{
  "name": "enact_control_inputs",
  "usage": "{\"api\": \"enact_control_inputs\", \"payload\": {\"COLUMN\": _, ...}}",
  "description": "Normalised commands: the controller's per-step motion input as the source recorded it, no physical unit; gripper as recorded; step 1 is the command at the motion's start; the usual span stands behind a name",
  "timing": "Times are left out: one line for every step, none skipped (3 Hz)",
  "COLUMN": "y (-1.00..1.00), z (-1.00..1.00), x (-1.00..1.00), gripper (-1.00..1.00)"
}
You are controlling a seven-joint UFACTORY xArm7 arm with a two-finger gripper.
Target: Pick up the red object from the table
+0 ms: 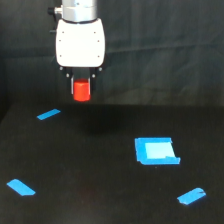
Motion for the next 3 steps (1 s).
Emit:
{"api": "enact_control_inputs", "payload": {"y": 0.03, "z": -0.01, "x": 0.06, "gripper": -0.94}}
{"api": "enact_control_inputs", "payload": {"y": 0.02, "z": 0.07, "x": -0.02, "gripper": -1.0}}
{"api": "enact_control_inputs", "payload": {"y": -0.07, "z": 0.07, "x": 0.1, "gripper": -1.0}}
